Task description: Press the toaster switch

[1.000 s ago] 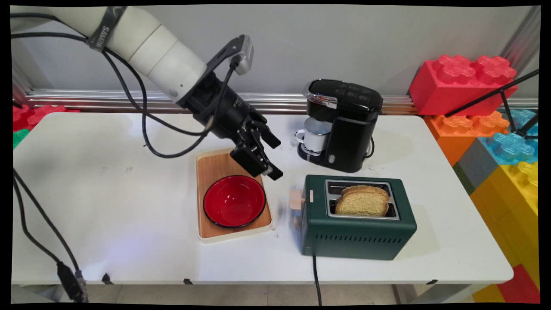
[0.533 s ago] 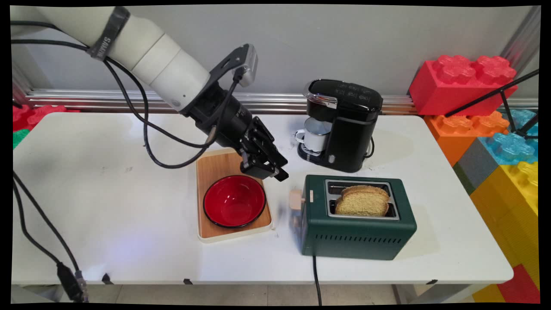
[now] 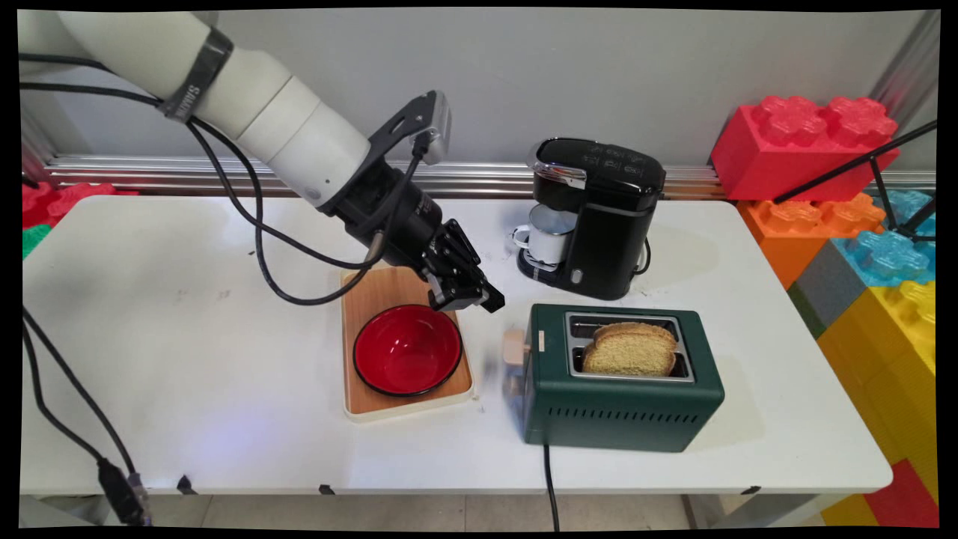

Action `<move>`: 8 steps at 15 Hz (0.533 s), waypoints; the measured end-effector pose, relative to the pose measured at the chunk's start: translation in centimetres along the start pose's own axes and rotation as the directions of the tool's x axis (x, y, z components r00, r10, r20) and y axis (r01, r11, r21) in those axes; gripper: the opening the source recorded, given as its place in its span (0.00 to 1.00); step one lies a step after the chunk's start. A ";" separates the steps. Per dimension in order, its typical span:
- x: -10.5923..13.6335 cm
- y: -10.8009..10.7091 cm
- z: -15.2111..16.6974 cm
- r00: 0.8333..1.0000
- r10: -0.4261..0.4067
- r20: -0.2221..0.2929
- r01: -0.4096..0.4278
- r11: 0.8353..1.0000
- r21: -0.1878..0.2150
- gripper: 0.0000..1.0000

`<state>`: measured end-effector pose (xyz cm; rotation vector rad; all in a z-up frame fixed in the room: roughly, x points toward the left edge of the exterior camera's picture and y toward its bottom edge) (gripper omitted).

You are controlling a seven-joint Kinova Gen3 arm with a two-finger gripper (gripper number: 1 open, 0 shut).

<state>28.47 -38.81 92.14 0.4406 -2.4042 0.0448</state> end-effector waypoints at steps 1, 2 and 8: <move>-0.2 0.0 0.1 1.000 -0.004 -0.004 0.004 1.000 0.002 0.00; -0.4 0.0 0.3 1.000 -0.007 -0.011 0.007 1.000 0.001 0.00; -2.6 0.1 1.4 0.999 -0.003 -0.054 0.002 1.000 -0.019 0.00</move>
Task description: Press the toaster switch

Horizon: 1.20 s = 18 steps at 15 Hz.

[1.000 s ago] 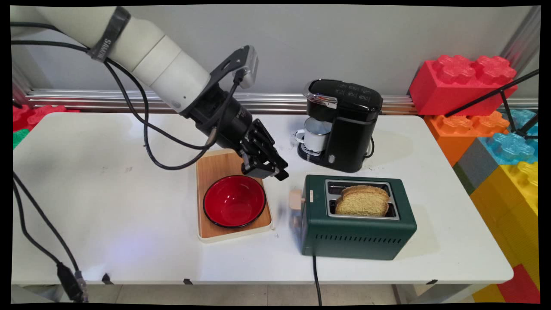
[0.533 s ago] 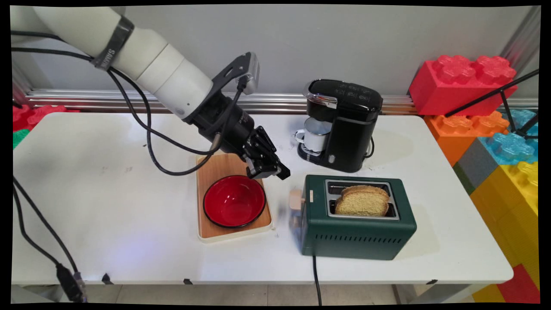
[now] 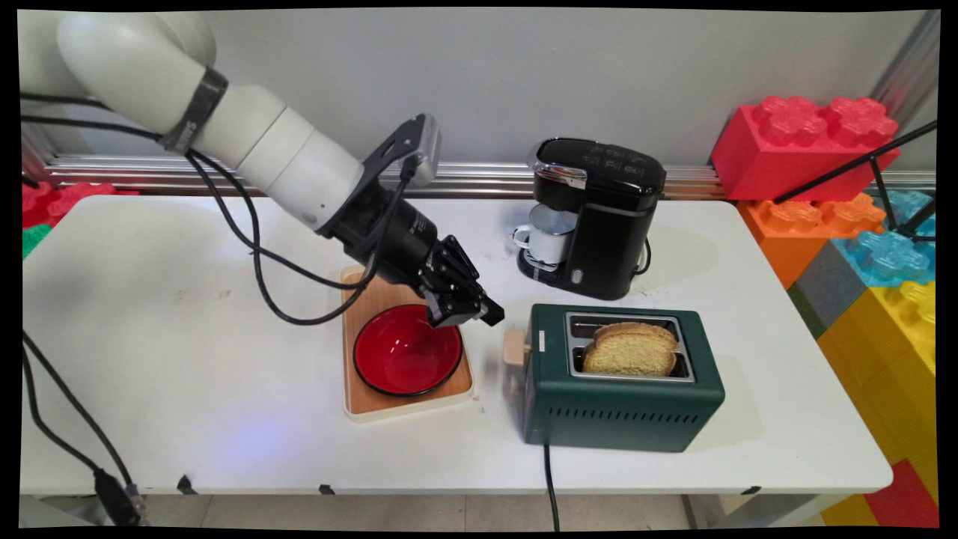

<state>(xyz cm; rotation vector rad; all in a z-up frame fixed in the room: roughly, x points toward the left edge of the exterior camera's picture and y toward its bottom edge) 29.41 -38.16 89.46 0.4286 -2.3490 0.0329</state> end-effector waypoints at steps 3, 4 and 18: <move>-1.1 -0.1 0.6 1.000 0.013 -0.026 -0.013 1.000 -0.009 0.00; -1.4 -0.1 0.9 0.999 0.017 -0.035 -0.018 1.000 -0.011 0.00; -4.2 -1.1 2.6 0.992 0.039 -0.123 -0.044 0.998 -0.034 0.00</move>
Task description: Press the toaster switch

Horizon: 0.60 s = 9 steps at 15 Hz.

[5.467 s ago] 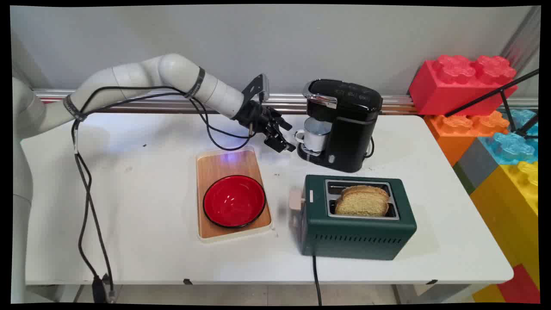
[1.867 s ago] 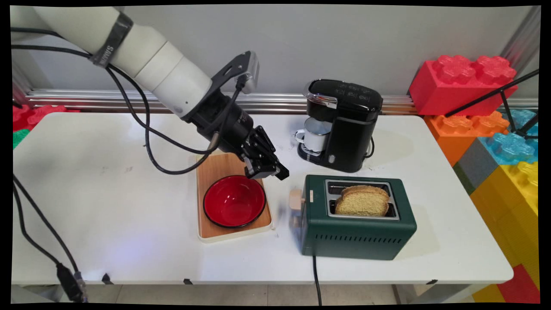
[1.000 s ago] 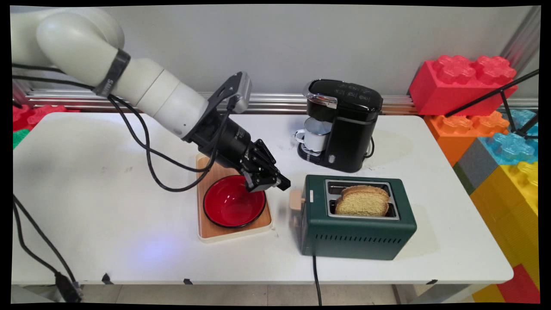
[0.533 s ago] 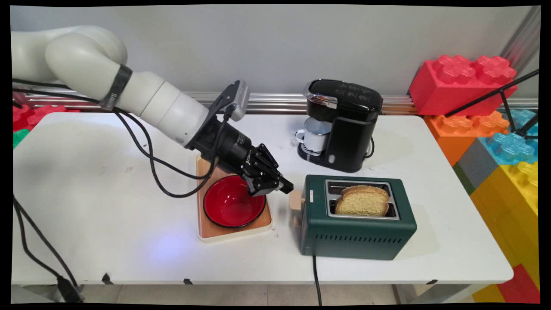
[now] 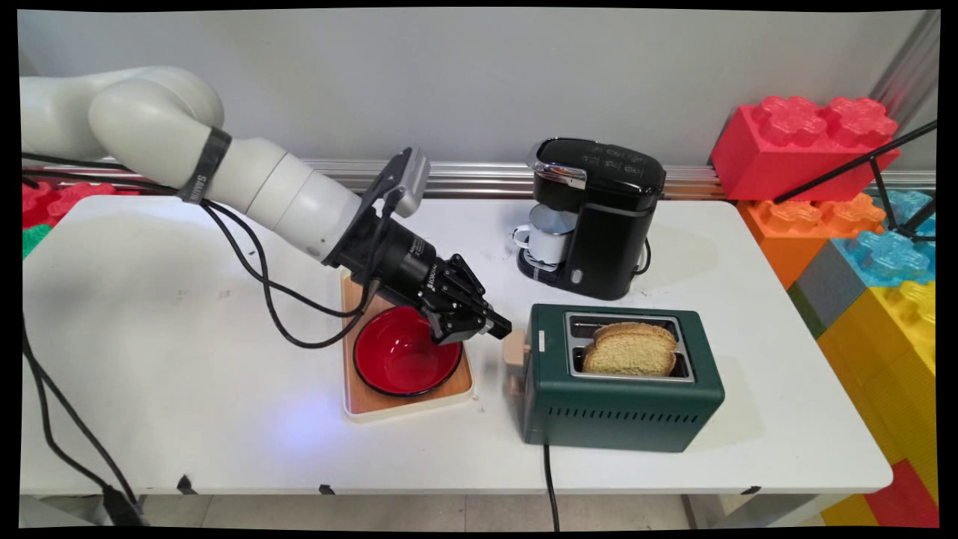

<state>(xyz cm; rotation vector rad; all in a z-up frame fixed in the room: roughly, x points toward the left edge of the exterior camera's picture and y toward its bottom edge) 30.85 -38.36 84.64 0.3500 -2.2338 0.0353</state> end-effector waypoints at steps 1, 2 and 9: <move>-0.1 -0.1 0.1 1.000 0.002 -0.003 -0.002 1.000 -0.001 0.00; -0.3 -0.1 0.2 1.000 0.003 -0.007 -0.003 1.000 -0.002 0.00; -0.9 -0.4 1.0 1.000 0.004 -0.021 -0.004 1.000 0.002 0.00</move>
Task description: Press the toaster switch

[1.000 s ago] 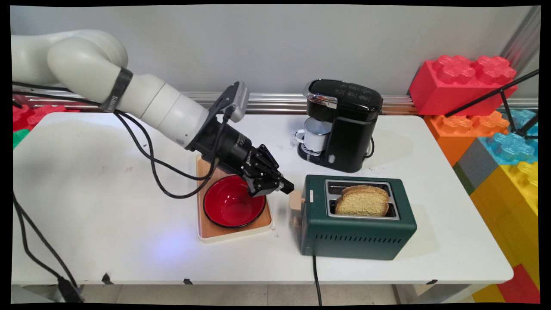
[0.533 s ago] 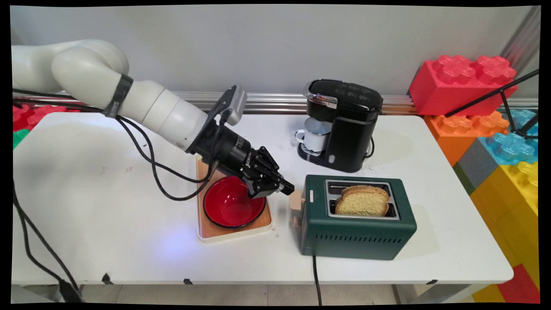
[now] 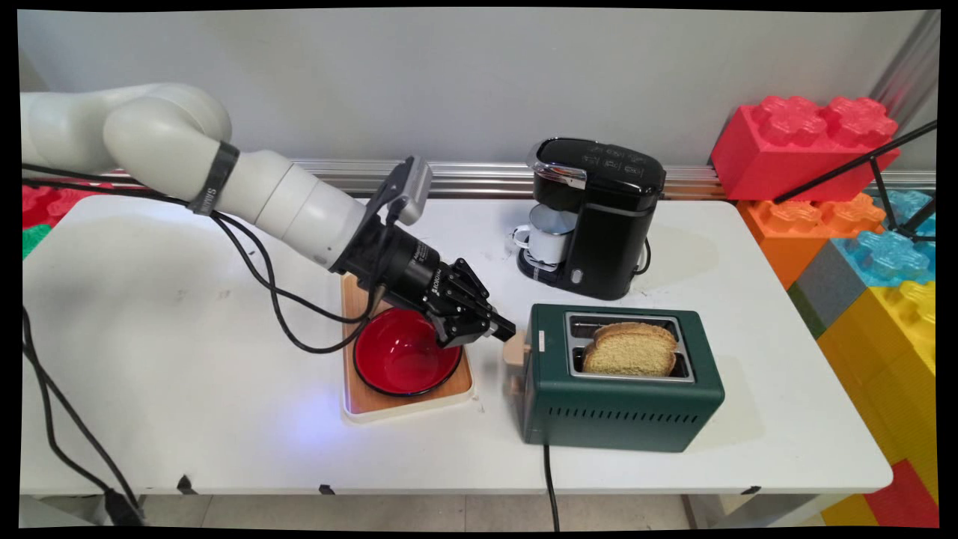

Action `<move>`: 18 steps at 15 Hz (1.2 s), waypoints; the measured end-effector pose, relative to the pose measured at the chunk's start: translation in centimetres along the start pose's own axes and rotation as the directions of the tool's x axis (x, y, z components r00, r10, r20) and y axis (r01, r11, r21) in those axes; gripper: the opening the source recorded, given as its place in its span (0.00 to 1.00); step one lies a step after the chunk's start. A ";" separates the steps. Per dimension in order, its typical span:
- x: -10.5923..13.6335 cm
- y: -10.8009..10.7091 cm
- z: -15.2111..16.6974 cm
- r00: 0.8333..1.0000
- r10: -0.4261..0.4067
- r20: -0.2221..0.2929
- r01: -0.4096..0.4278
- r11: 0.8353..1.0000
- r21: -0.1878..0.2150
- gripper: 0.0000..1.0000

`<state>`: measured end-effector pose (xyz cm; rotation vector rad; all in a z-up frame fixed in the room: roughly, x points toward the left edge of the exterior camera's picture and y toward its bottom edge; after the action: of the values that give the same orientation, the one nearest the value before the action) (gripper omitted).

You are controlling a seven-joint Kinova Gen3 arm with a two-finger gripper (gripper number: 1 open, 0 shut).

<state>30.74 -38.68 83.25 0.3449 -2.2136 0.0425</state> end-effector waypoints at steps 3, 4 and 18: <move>-0.2 -0.1 0.4 1.000 0.000 -0.003 0.000 1.000 0.001 0.00; -0.2 -0.1 0.6 1.000 0.000 -0.005 0.000 1.000 0.002 0.00; -1.1 -0.4 2.4 1.000 -0.004 -0.007 0.004 1.000 0.003 0.00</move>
<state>29.64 -39.17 80.81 0.3507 -2.2056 0.0444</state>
